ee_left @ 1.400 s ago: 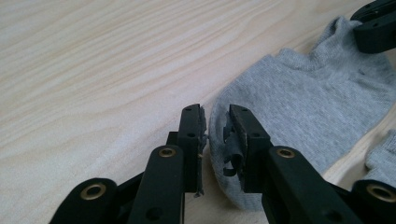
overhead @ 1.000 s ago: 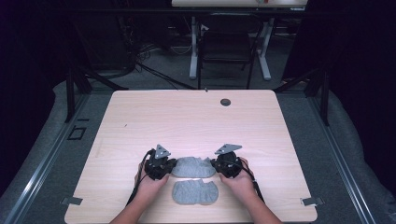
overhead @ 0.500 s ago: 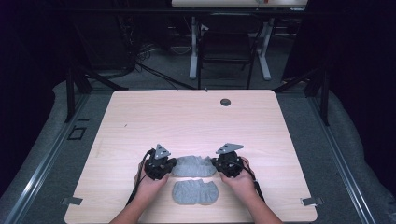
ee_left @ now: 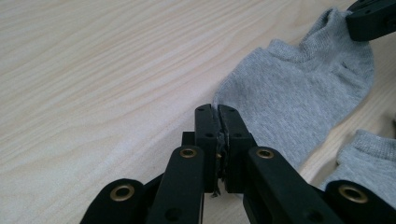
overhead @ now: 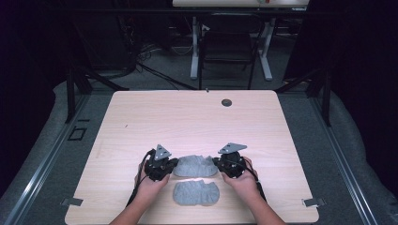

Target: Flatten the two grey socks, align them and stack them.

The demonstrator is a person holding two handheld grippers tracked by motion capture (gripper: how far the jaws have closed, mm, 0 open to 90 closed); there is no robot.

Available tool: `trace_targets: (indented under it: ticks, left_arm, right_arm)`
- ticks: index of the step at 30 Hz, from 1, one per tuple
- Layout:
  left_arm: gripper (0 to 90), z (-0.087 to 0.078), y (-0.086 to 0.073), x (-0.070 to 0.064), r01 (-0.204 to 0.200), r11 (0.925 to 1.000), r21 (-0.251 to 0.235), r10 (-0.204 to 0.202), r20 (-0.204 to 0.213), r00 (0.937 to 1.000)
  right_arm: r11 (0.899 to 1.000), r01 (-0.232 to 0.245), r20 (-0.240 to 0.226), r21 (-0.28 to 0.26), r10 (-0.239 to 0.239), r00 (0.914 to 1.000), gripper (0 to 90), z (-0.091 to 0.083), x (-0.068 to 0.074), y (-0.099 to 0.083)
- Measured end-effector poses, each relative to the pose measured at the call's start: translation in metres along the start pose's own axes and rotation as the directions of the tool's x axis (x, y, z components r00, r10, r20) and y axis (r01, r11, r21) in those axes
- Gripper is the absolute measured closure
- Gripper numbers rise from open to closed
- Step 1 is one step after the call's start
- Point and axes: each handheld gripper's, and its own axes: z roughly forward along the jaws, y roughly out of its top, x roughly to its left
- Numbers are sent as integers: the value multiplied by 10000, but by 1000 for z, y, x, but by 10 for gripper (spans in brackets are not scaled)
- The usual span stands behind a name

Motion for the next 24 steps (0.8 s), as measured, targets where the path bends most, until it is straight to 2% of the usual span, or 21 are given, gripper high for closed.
trace_targets:
  ticks: [10, 12, 24]
  left_arm:
    - [877, -12, 4, -2, -54, 9996, -291, 58, 117, 9999]
    - [877, -15, 4, -3, -31, 9995, -328, 37, 181, 9998]
    - [877, -32, -2, -12, -104, 9984, -560, 132, 504, 9986]
  right_arm:
    - [9991, 365, -29, -211, -366, 9993, 877, -18, 6, 7]
    - [9991, 297, -87, -309, -300, 9995, 877, -21, 7, 7]
    - [9973, 555, -289, -471, -569, 9980, 878, -42, 17, 4]
